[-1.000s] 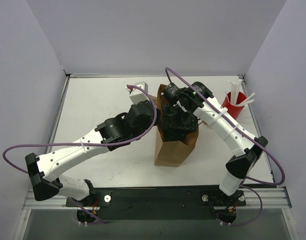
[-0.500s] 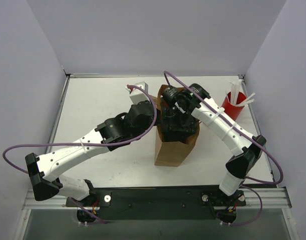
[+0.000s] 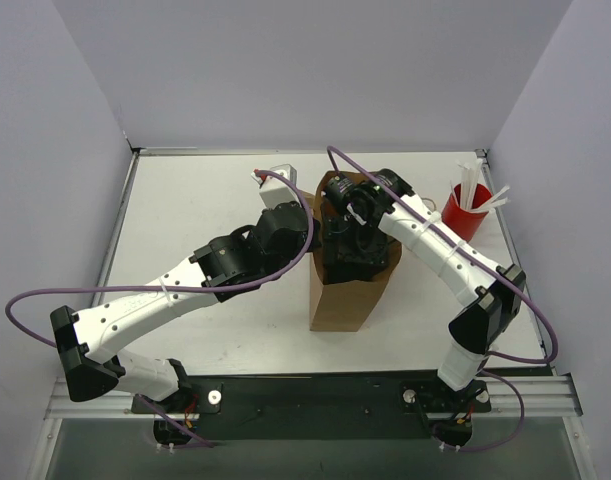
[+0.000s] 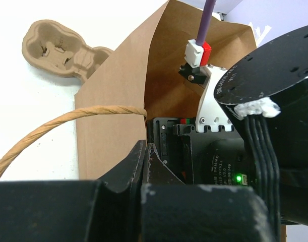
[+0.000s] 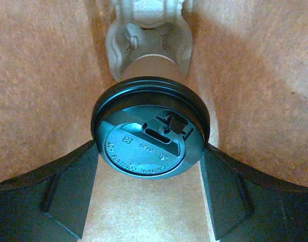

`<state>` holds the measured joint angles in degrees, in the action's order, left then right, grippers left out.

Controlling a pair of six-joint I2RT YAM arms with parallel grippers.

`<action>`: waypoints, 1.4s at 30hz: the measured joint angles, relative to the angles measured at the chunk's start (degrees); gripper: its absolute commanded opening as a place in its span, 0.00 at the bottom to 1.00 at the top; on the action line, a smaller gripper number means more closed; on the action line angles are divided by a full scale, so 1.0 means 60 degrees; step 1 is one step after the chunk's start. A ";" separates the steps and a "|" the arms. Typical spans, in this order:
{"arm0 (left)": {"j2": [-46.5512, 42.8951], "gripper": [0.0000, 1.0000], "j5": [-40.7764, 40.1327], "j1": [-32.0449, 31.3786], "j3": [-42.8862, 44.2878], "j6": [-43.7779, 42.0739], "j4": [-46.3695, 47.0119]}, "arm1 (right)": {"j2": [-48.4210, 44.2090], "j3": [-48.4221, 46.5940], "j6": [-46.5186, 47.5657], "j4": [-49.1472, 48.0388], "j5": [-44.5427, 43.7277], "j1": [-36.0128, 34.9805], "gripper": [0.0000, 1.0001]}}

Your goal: Pack the takeout coffee

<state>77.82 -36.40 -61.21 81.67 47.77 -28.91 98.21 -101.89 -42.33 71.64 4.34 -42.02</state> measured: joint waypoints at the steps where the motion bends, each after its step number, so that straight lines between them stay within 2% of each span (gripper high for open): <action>1: -0.0004 0.00 0.0000 0.0000 0.0000 -0.0004 0.0000 | 0.0000 0.0033 0.0000 -0.0044 0.0007 0.0000 0.41; 11: -0.0026 0.00 -0.0025 0.0004 0.0000 0.0015 -0.0120 | 0.0000 0.0357 -0.0007 -0.0229 0.0029 -0.0076 0.41; 21: -0.0022 0.00 -0.0171 0.0007 0.0000 0.0160 -0.0324 | -0.0007 -0.0066 -0.0004 -0.0102 0.0036 -0.0266 0.40; 42: -0.0022 0.00 -0.0138 0.0011 0.0000 0.0138 -0.0368 | -0.0015 0.0947 0.0000 -0.0597 0.0208 -0.0149 0.40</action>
<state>77.69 -37.23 -61.14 81.67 48.60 -31.11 98.13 -96.20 -42.33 68.05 5.58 -42.92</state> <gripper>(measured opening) 0.026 0.706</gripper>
